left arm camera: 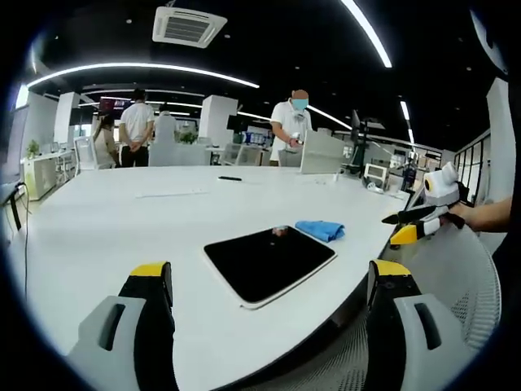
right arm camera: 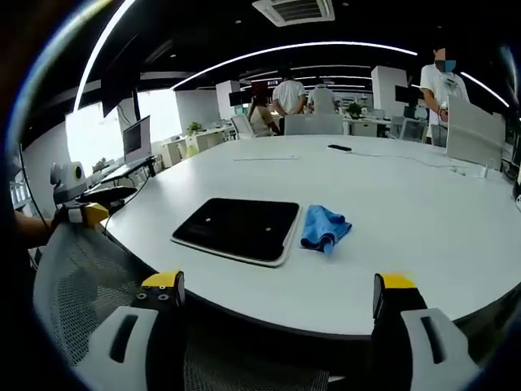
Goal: Wipe the mirror surface with the cleaning cloth until all visible marks leave the cleaned area.
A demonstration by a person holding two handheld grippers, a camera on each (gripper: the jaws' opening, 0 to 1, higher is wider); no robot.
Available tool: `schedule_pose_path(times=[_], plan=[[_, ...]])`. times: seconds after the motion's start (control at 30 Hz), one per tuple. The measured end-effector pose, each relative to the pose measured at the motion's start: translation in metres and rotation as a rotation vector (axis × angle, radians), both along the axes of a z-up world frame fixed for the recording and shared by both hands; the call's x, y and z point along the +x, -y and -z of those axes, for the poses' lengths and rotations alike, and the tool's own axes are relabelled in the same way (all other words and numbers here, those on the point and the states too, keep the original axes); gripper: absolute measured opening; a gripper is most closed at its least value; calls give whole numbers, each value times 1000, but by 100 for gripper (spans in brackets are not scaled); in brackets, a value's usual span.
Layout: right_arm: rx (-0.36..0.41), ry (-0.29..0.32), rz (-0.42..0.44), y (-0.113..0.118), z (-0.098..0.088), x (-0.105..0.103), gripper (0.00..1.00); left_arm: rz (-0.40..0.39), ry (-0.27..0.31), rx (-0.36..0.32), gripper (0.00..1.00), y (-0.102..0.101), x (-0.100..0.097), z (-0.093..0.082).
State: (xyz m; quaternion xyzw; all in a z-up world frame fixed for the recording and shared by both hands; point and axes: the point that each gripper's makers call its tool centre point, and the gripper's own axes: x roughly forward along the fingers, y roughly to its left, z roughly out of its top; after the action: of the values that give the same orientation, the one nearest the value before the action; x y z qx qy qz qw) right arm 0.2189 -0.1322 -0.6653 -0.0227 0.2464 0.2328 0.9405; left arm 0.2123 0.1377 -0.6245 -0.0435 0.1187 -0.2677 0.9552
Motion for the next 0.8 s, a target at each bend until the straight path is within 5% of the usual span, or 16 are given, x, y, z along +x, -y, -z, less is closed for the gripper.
schedule_pose_path(times=[0.3, 0.8], plan=[[0, 36, 66, 11, -6, 6, 96, 32, 17, -19, 99, 4, -3, -4], [-3, 15, 29, 2, -5, 1, 96, -20, 43, -27, 99, -4, 2, -8]])
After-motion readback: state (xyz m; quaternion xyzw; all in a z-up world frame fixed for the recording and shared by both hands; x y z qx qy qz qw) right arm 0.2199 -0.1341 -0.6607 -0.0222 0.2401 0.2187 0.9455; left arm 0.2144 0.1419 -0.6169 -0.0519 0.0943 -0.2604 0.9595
